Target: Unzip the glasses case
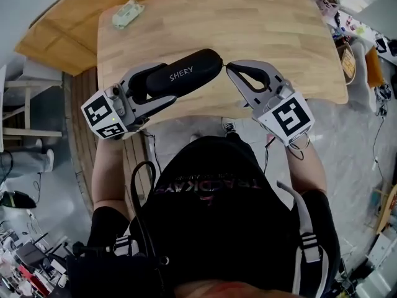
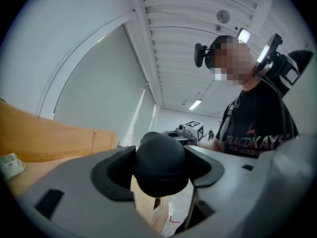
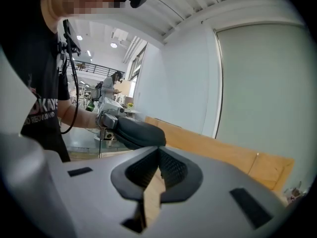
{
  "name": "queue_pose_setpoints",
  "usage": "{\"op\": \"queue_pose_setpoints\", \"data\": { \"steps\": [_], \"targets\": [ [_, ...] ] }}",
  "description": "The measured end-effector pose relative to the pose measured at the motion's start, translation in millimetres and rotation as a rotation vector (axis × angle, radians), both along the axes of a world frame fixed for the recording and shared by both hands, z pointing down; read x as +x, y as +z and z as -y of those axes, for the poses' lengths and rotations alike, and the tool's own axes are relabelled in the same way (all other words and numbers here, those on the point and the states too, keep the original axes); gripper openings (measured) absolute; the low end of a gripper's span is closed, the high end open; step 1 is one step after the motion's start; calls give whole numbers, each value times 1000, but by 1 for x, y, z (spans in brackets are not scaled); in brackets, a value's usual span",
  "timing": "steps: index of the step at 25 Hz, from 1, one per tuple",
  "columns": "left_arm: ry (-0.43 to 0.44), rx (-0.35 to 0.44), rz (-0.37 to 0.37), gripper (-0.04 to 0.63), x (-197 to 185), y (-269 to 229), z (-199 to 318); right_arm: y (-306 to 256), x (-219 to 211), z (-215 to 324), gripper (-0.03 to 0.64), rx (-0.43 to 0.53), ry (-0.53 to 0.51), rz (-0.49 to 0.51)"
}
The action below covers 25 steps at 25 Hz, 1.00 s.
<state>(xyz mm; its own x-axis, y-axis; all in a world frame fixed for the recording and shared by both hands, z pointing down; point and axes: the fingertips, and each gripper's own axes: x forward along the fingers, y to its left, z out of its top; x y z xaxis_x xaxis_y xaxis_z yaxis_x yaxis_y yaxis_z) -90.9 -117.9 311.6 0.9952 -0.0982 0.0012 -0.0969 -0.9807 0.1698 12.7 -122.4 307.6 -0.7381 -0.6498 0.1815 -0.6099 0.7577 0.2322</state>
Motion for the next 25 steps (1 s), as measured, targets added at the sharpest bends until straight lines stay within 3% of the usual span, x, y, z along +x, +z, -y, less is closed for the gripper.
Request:
{"op": "queue_pose_setpoints", "data": {
  "steps": [13, 19, 22, 23, 25],
  "targets": [
    [360, -64, 12, 299, 12, -3, -61, -13, -4, -39, 21, -19, -206, -19],
    [370, -59, 20, 301, 18, 2, -65, 4, 4, -48, 21, -48, -230, -100],
    [349, -58, 19, 301, 19, 4, -65, 9, 10, -52, 25, -135, -238, -52],
    [338, -56, 25, 301, 19, 6, -64, 11, 14, -55, 62, -191, -238, -20],
    [310, -46, 48, 301, 20, 9, -61, 9, 17, -62, 235, -284, -272, 40]
  ]
}}
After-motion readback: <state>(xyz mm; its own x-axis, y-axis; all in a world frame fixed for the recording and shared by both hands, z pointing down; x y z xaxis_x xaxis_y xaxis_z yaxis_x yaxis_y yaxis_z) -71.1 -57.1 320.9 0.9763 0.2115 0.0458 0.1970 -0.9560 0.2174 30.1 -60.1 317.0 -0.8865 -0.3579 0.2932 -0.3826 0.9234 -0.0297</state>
